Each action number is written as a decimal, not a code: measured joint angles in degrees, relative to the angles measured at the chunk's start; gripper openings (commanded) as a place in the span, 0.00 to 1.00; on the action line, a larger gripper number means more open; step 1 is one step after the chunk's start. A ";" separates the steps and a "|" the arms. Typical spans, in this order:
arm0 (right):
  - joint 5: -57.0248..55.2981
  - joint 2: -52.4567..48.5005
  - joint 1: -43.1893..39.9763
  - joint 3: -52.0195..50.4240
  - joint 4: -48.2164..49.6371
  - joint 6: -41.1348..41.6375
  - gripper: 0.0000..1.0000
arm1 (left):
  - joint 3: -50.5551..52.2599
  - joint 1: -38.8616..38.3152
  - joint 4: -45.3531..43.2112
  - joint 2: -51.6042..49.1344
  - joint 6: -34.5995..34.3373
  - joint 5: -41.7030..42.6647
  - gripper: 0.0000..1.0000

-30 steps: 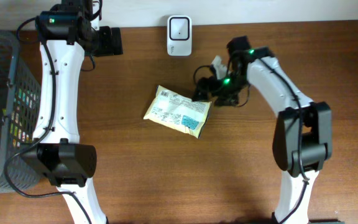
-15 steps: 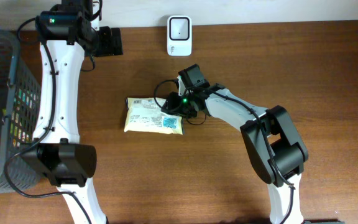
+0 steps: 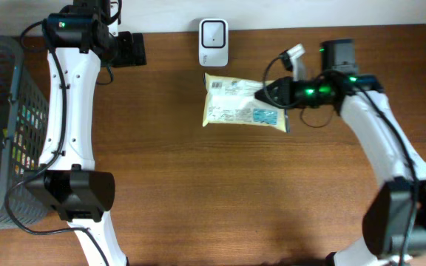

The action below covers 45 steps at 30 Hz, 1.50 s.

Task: Scan the item barcode
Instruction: 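Lift the bag and hold it up in front of the scanner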

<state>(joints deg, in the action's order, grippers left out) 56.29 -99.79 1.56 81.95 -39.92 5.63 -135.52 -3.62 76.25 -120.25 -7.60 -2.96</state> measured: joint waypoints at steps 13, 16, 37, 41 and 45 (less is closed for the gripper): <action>21.18 4.07 -8.66 -0.02 0.04 -4.63 0.04 | 0.00 0.00 0.04 0.02 0.00 0.00 0.99; 20.61 4.07 -8.66 -0.02 -0.28 -4.57 0.04 | 0.02 0.00 0.04 0.02 0.00 0.00 0.99; -86.42 -17.27 23.37 7.74 52.74 -59.49 0.04 | 0.02 0.00 -0.09 0.00 0.00 0.00 0.99; -88.11 -22.05 25.27 7.69 61.44 -75.03 0.04 | 0.02 0.00 -0.02 0.00 0.00 0.02 0.99; -87.82 -25.94 25.64 7.72 69.35 -85.20 0.04 | 0.02 0.00 0.02 0.00 0.00 0.02 0.99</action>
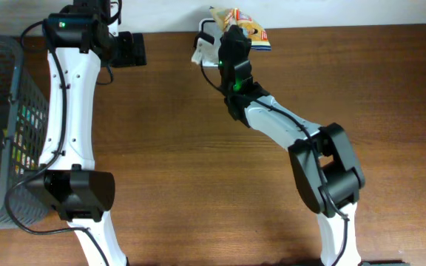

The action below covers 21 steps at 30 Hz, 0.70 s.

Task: Scan the item barcode
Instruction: 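Lift the bag and hold it up in front of the scanner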

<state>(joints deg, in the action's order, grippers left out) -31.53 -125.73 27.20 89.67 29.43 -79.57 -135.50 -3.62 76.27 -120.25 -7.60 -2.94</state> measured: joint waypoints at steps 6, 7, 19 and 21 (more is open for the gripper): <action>4.66 -2.93 0.00 0.02 4.92 -12.11 0.04 | 0.00 0.00 0.00 0.00 0.00 -0.02 0.99; 5.09 -2.93 0.00 0.02 5.20 -13.11 0.04 | 0.00 0.00 0.00 -0.02 0.00 -0.02 0.99; 11.26 -2.97 -0.22 0.02 7.69 -29.92 0.04 | 0.00 0.00 0.02 0.00 0.00 -0.02 0.99; 11.91 -3.43 -0.52 0.02 7.78 -30.56 0.04 | 0.00 0.00 0.02 -0.02 0.00 -0.02 0.99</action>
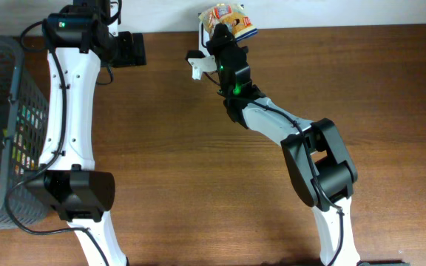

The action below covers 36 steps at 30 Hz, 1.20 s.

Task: Scan the item barcode
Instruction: 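Lift the bag and hold it up in front of the scanner, then move the bag right and release it on the table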

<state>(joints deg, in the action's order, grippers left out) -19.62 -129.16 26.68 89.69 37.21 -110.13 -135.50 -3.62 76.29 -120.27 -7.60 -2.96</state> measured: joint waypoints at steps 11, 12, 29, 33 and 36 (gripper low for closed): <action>0.68 -3.78 -1.46 0.00 7.39 -0.92 0.04 | 0.00 0.00 0.00 0.00 0.00 0.00 0.99; 0.68 -3.87 -1.46 0.00 8.85 -0.90 0.04 | 0.00 0.00 0.00 0.00 0.00 0.00 0.99; -5.01 -4.00 0.07 0.00 9.11 2.82 0.04 | 0.00 0.00 0.00 0.00 0.00 0.00 0.99; -8.20 -0.55 0.07 -0.04 8.09 11.87 0.04 | 0.00 0.00 0.00 0.00 0.00 0.02 0.99; -12.94 8.35 0.07 0.00 0.57 19.91 0.04 | 0.00 0.00 0.00 0.00 0.00 0.00 0.99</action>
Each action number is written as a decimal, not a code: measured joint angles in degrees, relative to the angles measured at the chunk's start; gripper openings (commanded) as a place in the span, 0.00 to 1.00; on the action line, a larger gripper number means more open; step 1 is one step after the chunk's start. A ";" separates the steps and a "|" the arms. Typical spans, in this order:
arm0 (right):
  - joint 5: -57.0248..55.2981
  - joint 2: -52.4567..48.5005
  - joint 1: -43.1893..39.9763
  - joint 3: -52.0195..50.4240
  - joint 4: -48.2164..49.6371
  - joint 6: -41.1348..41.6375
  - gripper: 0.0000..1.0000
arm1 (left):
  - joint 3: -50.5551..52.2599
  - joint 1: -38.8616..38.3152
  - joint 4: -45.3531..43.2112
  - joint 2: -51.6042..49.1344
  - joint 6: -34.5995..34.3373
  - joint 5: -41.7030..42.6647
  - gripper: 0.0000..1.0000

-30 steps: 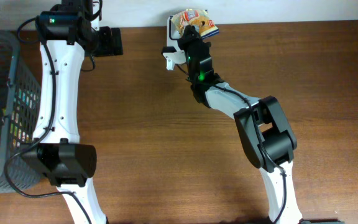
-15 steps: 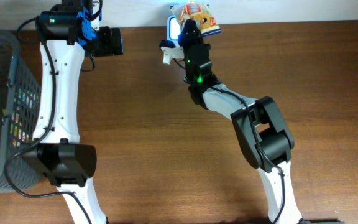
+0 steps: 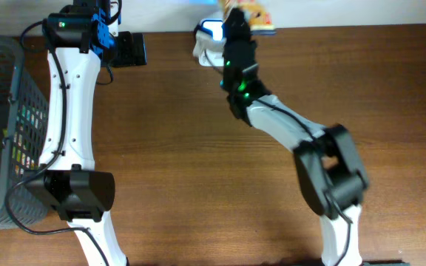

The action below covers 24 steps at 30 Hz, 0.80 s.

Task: Scan the item barcode
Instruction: 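Move the bag right and release it on the table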

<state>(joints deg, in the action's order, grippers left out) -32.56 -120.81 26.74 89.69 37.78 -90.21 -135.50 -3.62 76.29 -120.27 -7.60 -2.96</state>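
Note:
At the table's back edge my right gripper [image 3: 237, 21] is shut on a yellow-orange snack packet [image 3: 254, 13] and holds it raised. The packet hangs just right of the white barcode scanner [image 3: 207, 33]. The arm hides most of the scanner, whose top glows blue. My left gripper [image 3: 130, 49] rests at the back left, away from both. This view does not show how its fingers stand.
A grey wire basket [image 3: 4, 125] holding several items stands at the left edge of the brown table [image 3: 198, 185]. The left arm's base is at the front left and the right arm's base at the front right.
The packet, still held by my right gripper, has shifted a little to the right of the scanner. The scanner's top now shows a blue glow. The left arm has not moved.
The packet first lay flat on the table before the scanner, with my right gripper at its right edge. Then it was held raised at the back edge by the scanner, then more directly over it. Now it is slightly right, with the scanner lit.

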 measured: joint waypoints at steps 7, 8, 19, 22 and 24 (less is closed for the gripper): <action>10.12 30.34 -7.21 1.05 -59.41 56.43 0.04 | 0.00 0.00 -0.02 0.00 0.00 0.02 0.99; 14.88 31.76 -9.88 1.20 -63.60 63.49 0.04 | 0.00 0.00 0.07 0.00 0.00 0.04 0.99; 49.75 27.41 -50.88 -14.16 -78.29 106.90 0.04 | -0.02 0.00 0.00 0.00 0.00 0.02 0.99; 51.89 22.32 -54.36 -20.52 -69.18 111.19 0.04 | -0.02 0.00 0.00 0.00 0.00 0.00 0.99; 53.00 21.35 -55.84 -22.38 -67.19 113.02 0.10 | -0.02 0.00 0.02 0.00 0.00 0.02 0.99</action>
<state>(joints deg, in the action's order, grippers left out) 20.45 -99.46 -29.10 67.31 -29.41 22.81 -135.52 -3.62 76.31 -120.27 -7.60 -2.94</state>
